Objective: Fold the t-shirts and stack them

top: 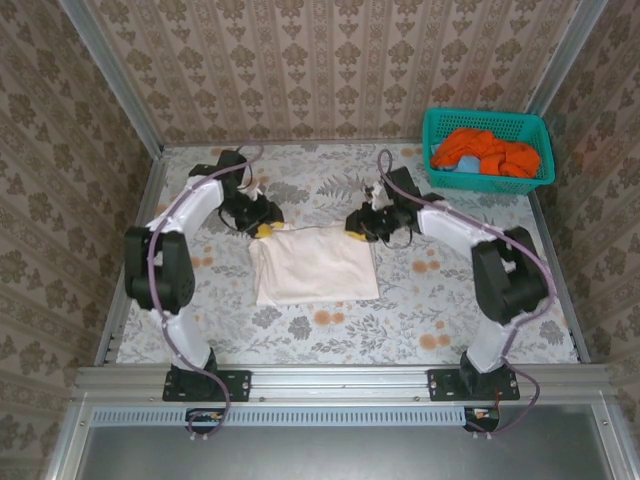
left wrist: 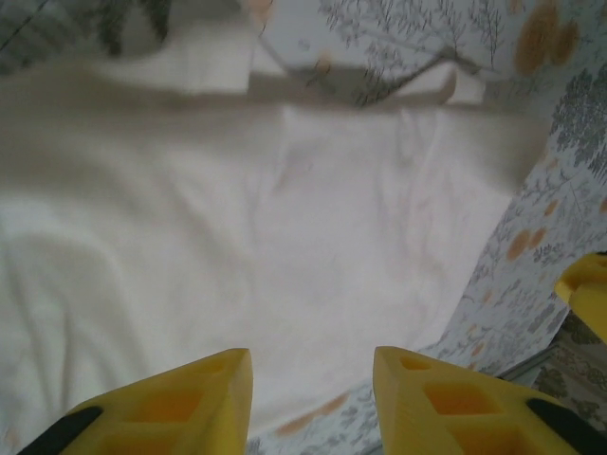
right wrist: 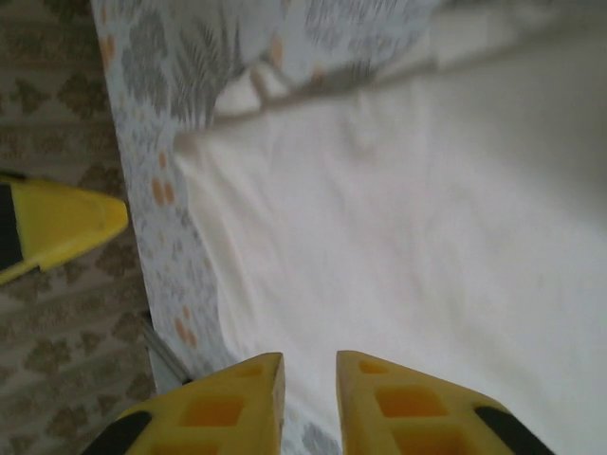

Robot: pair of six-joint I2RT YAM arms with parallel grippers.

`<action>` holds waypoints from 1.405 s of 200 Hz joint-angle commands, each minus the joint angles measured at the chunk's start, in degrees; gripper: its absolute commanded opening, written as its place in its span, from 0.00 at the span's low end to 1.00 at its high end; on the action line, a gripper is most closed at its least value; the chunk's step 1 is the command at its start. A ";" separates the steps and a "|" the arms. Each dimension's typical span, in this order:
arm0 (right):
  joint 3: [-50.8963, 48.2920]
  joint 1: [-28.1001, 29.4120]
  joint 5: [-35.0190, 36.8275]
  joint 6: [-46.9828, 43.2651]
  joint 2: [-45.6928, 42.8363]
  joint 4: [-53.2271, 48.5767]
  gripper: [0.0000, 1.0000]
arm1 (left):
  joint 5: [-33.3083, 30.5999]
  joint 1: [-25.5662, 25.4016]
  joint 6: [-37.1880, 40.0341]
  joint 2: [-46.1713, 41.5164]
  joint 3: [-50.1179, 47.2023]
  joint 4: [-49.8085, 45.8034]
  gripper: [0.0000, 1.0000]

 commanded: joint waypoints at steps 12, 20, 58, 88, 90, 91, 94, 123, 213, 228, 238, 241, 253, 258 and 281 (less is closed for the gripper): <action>9.20 -1.21 2.25 0.58 11.24 -6.31 0.17 | 0.22 -0.29 3.32 9.22 4.43 0.59 0.35; 10.84 -1.76 2.62 0.51 13.37 -6.89 0.17 | -2.14 0.10 4.10 11.44 5.45 0.34 0.34; 17.20 -4.79 6.36 -1.65 20.67 -12.39 0.15 | -8.80 4.17 1.33 15.04 3.40 4.90 0.34; 21.32 -5.90 6.84 -2.68 22.06 -15.18 0.16 | -11.49 5.68 1.53 15.60 5.60 4.79 0.38; 21.53 -5.95 6.86 -2.72 22.11 -15.30 0.16 | -11.51 5.80 1.56 15.65 5.90 4.69 0.39; 21.66 -5.97 6.86 -2.77 22.08 -15.39 0.16 | -11.56 5.93 1.57 15.65 5.98 4.63 0.39; 22.09 -5.95 6.94 -2.86 22.07 -15.66 0.17 | -11.60 6.13 1.57 15.58 6.38 4.51 0.39; 24.63 -6.00 6.83 -3.11 19.90 -16.34 0.22 | -11.36 8.00 0.75 14.20 11.00 2.07 0.51; 13.76 -5.39 4.18 -4.48 0.45 -10.02 0.38 | -3.47 11.52 8.03 0.63 -2.44 1.32 0.69; 10.55 -5.41 4.36 -5.13 -2.83 -9.77 0.38 | -3.49 11.28 10.03 0.96 -5.62 1.25 0.68; 8.85 -5.42 4.55 -5.64 -4.55 -10.02 0.39 | -4.38 11.19 10.57 1.16 -7.66 1.75 0.68; 8.43 -5.43 4.56 -5.67 -5.05 -10.14 0.39 | -4.71 11.17 10.62 1.23 -8.25 1.87 0.68; 6.67 -5.41 4.64 -6.07 -6.62 -10.54 0.40 | -5.77 10.91 10.80 1.58 -10.56 3.24 0.69; 5.97 -5.39 4.58 -6.21 -7.33 -10.58 0.40 | -5.90 10.70 10.74 1.73 -11.55 3.98 0.69; 3.00 -5.44 4.62 -6.58 -9.77 -11.13 0.40 | -6.51 9.38 10.45 3.85 -12.65 6.76 0.66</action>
